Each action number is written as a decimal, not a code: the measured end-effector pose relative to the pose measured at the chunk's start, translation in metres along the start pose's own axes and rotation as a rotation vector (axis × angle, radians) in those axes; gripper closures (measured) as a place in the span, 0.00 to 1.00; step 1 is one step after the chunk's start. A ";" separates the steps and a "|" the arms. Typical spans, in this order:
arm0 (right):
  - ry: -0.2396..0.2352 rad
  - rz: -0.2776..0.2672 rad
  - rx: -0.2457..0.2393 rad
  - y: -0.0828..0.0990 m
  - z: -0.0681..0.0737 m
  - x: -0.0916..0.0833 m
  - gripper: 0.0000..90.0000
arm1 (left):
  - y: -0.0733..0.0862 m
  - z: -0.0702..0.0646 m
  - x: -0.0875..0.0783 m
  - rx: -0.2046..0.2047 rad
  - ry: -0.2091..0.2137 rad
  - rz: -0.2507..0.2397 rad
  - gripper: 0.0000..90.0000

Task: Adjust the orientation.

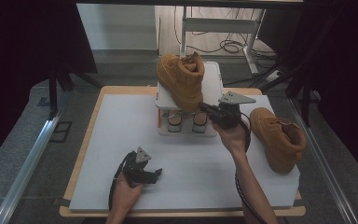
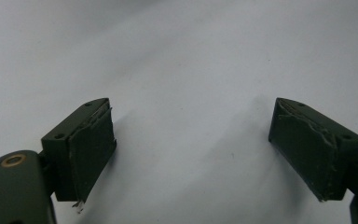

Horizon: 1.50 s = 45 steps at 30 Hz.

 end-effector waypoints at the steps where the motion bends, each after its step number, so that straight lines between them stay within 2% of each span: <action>1: -0.003 0.002 0.000 0.000 0.002 0.001 1.00 | 0.000 0.000 0.000 0.000 0.000 0.000 0.15; 24: -0.069 0.030 -0.038 -0.006 0.032 0.032 1.00 | 0.000 0.000 0.000 -0.002 -0.001 -0.005 0.15; 43: -0.074 0.051 -0.078 -0.012 0.053 0.058 1.00 | 0.000 0.000 0.000 -0.002 -0.004 -0.006 0.15; 45: -0.064 0.050 -0.108 -0.013 0.056 0.062 1.00 | 0.000 0.000 0.000 -0.001 -0.005 -0.005 0.15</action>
Point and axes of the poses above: each handheld gripper's, and its own axes: x roughly forward along the jaws, y roughly out of its underside, z roughly to its left, the point moved 5 cm from there along x, roughly forward along the jaws, and after that the axes turned 9 degrees about x, right-handed, at the moved point
